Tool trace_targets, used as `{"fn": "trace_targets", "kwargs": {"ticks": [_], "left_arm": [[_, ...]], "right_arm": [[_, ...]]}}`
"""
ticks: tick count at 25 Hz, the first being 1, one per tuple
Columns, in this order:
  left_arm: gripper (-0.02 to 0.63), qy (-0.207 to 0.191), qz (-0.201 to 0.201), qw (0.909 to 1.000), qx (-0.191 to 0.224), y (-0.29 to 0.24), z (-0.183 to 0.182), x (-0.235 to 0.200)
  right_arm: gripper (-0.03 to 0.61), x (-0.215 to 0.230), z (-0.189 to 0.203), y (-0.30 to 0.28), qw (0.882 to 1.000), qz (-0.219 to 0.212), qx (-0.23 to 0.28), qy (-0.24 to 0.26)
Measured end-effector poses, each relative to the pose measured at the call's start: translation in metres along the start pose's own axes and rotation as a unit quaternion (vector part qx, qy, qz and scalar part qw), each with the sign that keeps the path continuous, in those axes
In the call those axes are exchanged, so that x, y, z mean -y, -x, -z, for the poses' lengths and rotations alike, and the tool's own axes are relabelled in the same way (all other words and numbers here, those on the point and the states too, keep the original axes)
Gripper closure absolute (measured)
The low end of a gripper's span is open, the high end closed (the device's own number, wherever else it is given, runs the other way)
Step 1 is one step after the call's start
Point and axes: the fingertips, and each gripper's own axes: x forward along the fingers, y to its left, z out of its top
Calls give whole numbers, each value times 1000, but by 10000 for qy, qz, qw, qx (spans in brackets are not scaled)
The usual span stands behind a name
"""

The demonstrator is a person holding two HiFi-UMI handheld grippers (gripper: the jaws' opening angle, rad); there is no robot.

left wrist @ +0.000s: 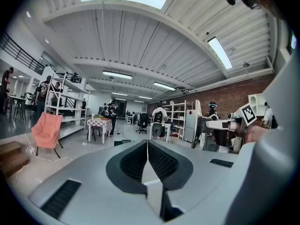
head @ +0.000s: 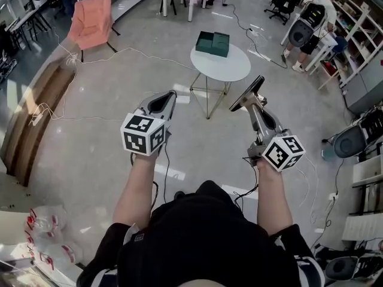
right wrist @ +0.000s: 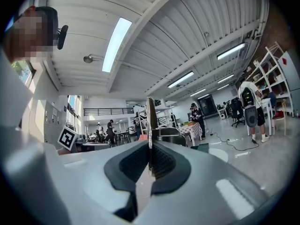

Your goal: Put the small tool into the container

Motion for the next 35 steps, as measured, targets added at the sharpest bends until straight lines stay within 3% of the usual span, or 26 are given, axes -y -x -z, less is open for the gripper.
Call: {"fn": "trace_targets", "kwargs": {"ticks": [7,12,16,19,25,35], "left_arm": [[601,187,52,9997,-156,-22,13,-3],[601,77,-230,9989,-411,-54,19,-28],[601,202,-394,9974,-561,-104,18,-51],[601,6,-371,9968,-713,-153,5,-56],[601,-231,-258,9970,-694,-227,-20,-42],[601,47,-435,9968,-664,-285,-24,-71]], "right_arm": [[568,33,23,-11,9993,66,-173,-316],[568,66,36,-55,9971,-157,-225,-714],[568,102,31,-101,9952,-404,-164,-879],[568,135,17,-129,9942,-542,-44,-926],[568,211,9,-156,9922,-561,-108,-1104],[568,266,14,-190,9911,-526,-391,-1161]]}}
